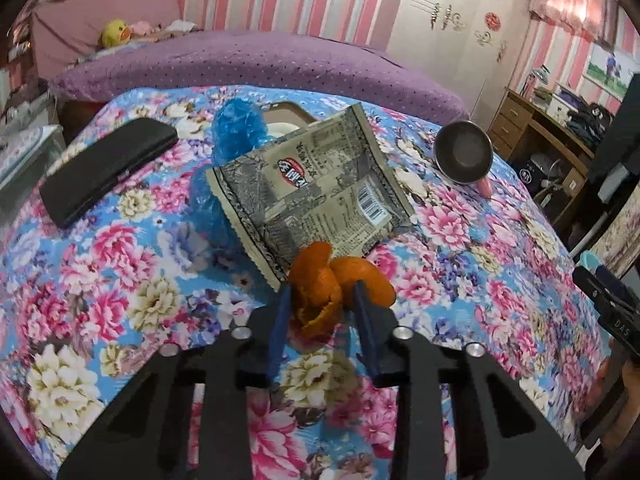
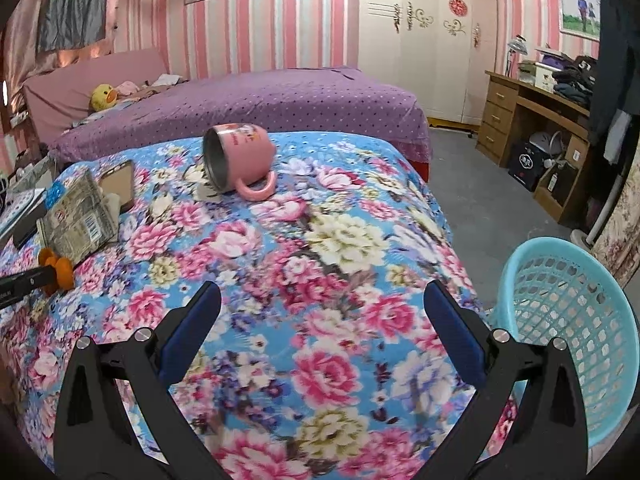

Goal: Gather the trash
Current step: 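Grasp an orange peel with the left tool, then grasp a second orange peel with the right tool while the left tool holds its peel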

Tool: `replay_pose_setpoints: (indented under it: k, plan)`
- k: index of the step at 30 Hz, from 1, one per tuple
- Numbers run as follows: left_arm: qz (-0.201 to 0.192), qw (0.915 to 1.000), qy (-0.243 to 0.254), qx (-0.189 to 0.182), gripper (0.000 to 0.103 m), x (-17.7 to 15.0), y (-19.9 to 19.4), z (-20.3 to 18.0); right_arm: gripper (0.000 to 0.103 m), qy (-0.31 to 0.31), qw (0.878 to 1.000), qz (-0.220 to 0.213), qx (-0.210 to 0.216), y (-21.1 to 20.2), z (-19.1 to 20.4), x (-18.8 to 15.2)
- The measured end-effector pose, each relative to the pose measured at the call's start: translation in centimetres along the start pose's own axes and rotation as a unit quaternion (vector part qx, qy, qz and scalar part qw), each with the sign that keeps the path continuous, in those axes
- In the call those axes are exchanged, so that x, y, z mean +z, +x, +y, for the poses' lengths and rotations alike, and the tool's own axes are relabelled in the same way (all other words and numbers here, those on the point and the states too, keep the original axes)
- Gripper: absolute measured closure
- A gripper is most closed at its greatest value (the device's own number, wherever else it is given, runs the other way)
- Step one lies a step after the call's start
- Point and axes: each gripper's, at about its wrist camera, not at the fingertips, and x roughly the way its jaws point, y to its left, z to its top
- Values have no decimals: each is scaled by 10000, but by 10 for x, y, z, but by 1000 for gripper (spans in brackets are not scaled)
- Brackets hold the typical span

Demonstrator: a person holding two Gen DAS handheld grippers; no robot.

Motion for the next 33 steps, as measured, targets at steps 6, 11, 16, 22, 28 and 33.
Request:
replay_pose_setpoints:
  k: [6, 11, 16, 22, 28, 33]
  plan:
    - [-135, 9999, 56, 85, 81, -1, -15, 8, 4, -326, 9994, -56, 62, -6, 29, 0]
    - [-440, 9985, -45, 311, 81, 0, -40, 32, 4, -440, 9985, -135, 296, -13, 58, 3]
    - [-497, 9965, -278, 619, 82, 0, -47, 65, 4, -766, 9948, -41, 669, -12, 112, 7]
    - [-478, 9955, -316, 757, 82, -5, -56, 91, 4, -1123, 9885, -33, 1010, -10, 172, 12]
    - [-430, 9940, -348, 942, 82, -13, -62, 108, 15, -1467, 9813, 365, 1190, 13, 217, 8]
    - [-460, 9937, -444, 926, 82, -14, -67, 115, 45, -1602, 9732, 772, 1455, 31, 230, 4]
